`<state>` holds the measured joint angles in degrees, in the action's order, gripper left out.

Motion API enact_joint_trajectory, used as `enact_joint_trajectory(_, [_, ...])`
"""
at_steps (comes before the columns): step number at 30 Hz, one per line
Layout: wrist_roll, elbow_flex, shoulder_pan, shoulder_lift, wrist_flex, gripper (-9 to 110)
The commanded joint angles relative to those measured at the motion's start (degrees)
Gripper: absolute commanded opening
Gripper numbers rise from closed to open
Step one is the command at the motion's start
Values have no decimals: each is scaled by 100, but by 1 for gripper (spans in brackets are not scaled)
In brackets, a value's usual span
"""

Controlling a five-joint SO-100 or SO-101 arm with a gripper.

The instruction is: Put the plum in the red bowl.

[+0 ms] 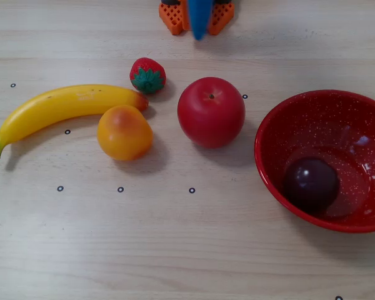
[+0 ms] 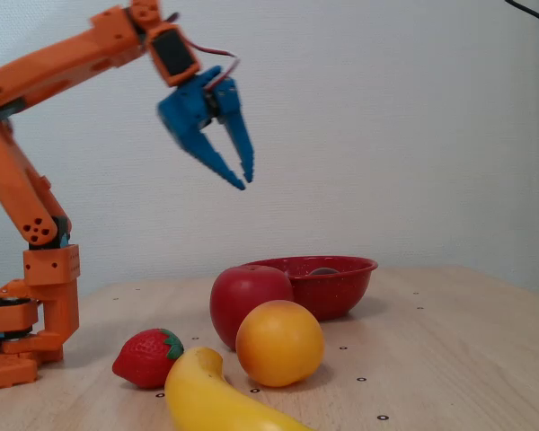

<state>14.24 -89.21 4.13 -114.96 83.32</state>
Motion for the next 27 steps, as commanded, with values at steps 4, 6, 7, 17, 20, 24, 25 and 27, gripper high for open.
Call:
enact_joint_trajectory(4, [308, -1213, -650, -1336, -501, 0])
enact_joint_trajectory(6, [369, -1898, -765, -1775, -809, 0])
enact_joint_trajectory(7, [396, -2241, -791, -2013, -967, 0])
enact_joint_trajectory(17, [404, -5801, -589, -5010, -2566, 0])
enact_joint_trajectory(20, [220, -6548, -545, -5722, -2663, 0])
enact_joint_trajectory(24, [-35, -7532, -606, -6504, -3006, 0])
enact_joint_trajectory(25, [-88, -7717, -615, -6671, -3015, 0])
enact_joint_trajectory(27, [-264, -8024, -633, -6873, -3103, 0])
